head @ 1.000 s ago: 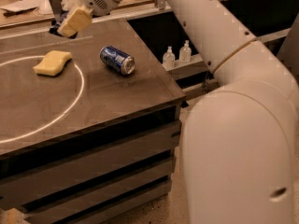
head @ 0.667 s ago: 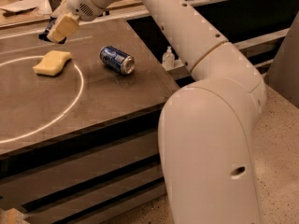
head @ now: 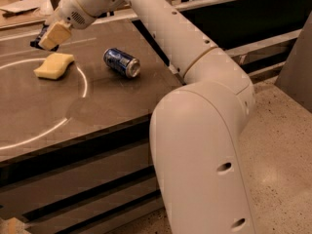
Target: Move rxbar blueberry near sponge
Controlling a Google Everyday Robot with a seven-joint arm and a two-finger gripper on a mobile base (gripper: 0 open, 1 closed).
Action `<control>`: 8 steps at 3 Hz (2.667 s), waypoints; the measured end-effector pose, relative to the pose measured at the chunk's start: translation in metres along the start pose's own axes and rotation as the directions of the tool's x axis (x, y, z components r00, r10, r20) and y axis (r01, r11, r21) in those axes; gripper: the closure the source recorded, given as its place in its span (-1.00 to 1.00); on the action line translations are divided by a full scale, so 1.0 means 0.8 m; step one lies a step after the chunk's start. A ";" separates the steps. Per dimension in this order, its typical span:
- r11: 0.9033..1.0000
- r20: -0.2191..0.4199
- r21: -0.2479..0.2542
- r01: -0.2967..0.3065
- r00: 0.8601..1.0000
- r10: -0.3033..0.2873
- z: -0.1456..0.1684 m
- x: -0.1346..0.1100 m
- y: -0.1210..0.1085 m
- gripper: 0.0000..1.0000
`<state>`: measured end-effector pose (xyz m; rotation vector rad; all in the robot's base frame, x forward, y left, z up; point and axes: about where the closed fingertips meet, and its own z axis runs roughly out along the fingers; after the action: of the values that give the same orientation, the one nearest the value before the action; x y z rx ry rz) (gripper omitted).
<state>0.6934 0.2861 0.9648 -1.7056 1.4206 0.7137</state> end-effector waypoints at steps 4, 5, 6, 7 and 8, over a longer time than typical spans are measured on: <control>0.995 0.010 0.004 -0.099 0.995 0.099 0.076 0.013 0.006 -0.74; 0.994 -0.011 0.026 -0.109 0.994 0.109 0.080 0.016 0.003 -1.00; 0.990 -0.028 0.053 -0.130 0.991 0.132 0.069 0.023 -0.005 -1.00; 0.984 -0.038 0.090 -0.154 0.987 0.158 0.042 0.034 -0.011 -1.00; 0.977 -0.030 0.120 -0.178 0.983 0.183 0.018 0.047 -0.013 -1.00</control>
Offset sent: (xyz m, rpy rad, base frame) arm 0.0070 0.0352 -0.0240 0.0207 0.0523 -0.0752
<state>0.7126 0.2792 0.9288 -1.5220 1.6291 0.6826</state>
